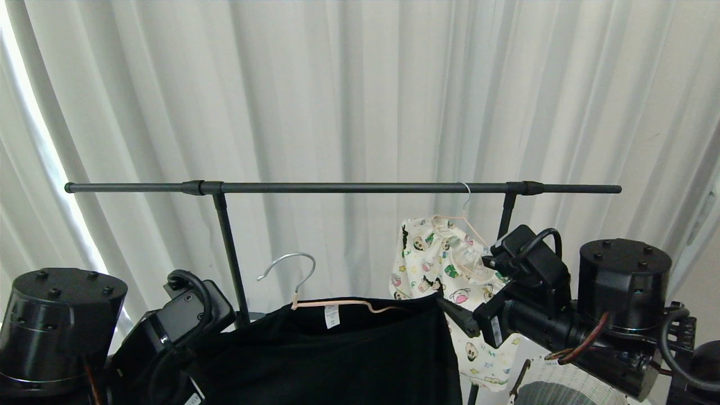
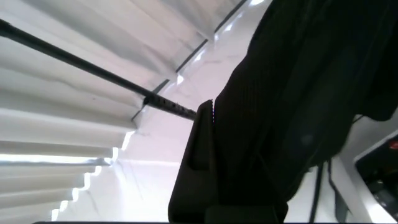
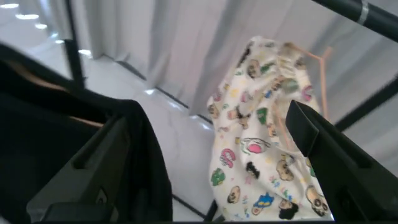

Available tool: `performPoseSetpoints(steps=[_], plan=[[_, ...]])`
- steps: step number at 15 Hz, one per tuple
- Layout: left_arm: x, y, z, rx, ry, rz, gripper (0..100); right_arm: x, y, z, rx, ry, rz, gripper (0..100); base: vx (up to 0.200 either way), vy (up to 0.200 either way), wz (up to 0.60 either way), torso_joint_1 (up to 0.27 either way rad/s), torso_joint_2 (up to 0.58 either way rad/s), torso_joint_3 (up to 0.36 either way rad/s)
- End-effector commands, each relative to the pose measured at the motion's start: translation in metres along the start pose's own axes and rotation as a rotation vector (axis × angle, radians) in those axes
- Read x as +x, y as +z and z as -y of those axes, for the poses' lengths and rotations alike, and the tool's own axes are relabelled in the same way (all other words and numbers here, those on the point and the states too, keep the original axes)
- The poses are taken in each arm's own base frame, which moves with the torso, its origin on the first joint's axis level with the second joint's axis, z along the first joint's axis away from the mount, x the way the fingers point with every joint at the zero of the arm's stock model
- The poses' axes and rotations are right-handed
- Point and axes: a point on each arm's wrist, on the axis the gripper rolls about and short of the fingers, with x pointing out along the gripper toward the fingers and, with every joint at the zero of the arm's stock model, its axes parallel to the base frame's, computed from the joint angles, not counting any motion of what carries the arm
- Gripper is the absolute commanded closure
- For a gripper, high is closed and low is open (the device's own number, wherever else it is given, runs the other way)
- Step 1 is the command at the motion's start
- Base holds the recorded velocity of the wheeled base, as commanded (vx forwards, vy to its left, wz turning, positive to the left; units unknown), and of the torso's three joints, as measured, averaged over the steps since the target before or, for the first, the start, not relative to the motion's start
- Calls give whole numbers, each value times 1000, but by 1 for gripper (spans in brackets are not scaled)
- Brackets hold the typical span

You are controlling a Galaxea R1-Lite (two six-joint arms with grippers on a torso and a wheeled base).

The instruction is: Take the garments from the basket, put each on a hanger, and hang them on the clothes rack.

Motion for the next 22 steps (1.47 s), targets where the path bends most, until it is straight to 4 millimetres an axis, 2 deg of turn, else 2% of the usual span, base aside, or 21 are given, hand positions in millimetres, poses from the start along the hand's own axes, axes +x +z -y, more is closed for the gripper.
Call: performPoseSetpoints(steps=[1, 3, 6, 9, 11, 13, 15, 17, 22], plan=[[1, 2, 0, -3, -9, 7, 100, -16, 12, 1, 0, 38, 34, 0, 0, 0, 0, 0, 0, 0], [-2, 4, 1, -31, -37, 40, 100, -33, 15, 3, -38, 133, -47, 0, 0, 0, 0, 0, 0, 0], [-10, 6, 5, -18, -117, 109, 100, -40, 28, 5, -44, 199, -72, 0, 0, 0, 0, 0, 0, 0], [-15, 10, 16, 28, -181, 160, 100, -53, 37, 2, -150, 341, -78, 0, 0, 0, 0, 0, 0, 0], [-20, 17, 27, 78, -234, 214, 100, -66, 44, -10, -183, 520, -76, 0, 0, 0, 0, 0, 0, 0], [-24, 20, 38, 130, -286, 262, 100, -71, 48, -26, -204, 620, -116, 0, 0, 0, 0, 0, 0, 0], [-25, 22, 39, 135, -291, 270, 100, -67, 45, -33, -230, 654, -160, 0, 0, 0, 0, 0, 0, 0], [-26, 23, 39, 138, -291, 284, 100, -52, 42, -37, -270, 640, -210, 0, 0, 0, 0, 0, 0, 0], [-27, 24, 42, 148, -299, 291, 100, -24, 57, -44, -284, 609, -340, 0, 0, 0, 0, 0, 0, 0]])
